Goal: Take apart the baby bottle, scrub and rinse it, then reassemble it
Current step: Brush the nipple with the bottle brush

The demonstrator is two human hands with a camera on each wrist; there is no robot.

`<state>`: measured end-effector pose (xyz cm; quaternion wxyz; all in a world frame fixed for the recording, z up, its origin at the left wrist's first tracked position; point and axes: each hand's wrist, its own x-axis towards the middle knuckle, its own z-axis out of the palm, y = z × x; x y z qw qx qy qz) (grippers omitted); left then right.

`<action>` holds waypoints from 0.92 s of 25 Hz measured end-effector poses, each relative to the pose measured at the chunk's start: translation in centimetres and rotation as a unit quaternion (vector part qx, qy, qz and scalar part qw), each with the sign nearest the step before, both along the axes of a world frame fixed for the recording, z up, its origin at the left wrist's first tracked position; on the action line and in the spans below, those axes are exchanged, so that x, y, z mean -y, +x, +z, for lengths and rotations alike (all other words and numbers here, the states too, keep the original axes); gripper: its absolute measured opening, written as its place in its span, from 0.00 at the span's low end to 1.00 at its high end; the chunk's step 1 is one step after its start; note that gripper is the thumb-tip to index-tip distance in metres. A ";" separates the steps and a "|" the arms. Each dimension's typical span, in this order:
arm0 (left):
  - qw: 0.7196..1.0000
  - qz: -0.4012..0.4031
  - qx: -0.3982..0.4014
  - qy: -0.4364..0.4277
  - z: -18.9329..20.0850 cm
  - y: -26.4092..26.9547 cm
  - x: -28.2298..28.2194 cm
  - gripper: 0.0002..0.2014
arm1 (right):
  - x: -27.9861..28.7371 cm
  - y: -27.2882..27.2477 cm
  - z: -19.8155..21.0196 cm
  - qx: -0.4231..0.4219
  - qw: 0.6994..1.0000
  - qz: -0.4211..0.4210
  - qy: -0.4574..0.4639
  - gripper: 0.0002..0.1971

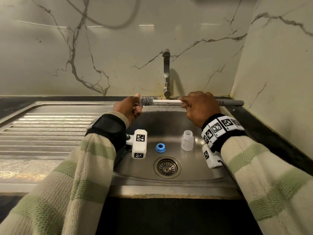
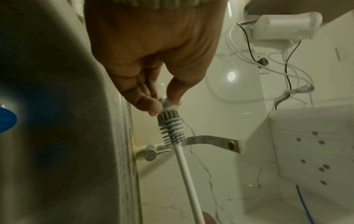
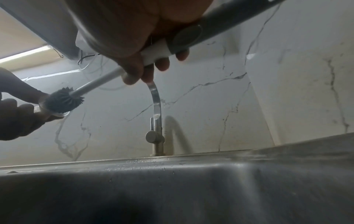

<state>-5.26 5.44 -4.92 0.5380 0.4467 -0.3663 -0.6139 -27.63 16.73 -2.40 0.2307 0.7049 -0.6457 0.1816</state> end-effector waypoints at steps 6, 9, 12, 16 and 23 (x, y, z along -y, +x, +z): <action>0.995 -0.028 -0.038 -0.083 0.4 0.5 -0.7 0.04 | -0.8 -0.6 -0.2 0.185 0.967 0.081 0.153 0.13; 0.987 -0.073 -0.020 -0.138 0.1 0.9 -0.9 0.06 | -0.6 -0.7 -0.6 0.305 0.921 0.086 0.225 0.17; 0.989 -0.073 -0.008 -0.130 0.3 1.0 -1.1 0.07 | -0.5 -1.3 -0.3 0.245 0.953 0.081 0.162 0.13; 0.994 -0.059 0.043 -0.087 0.6 0.7 -1.5 0.13 | -0.8 -1.3 0.0 0.137 0.988 0.060 0.049 0.11; 0.995 -0.050 -0.002 -0.084 0.6 1.0 -1.1 0.13 | -0.5 -0.8 0.0 0.083 0.995 0.040 0.037 0.11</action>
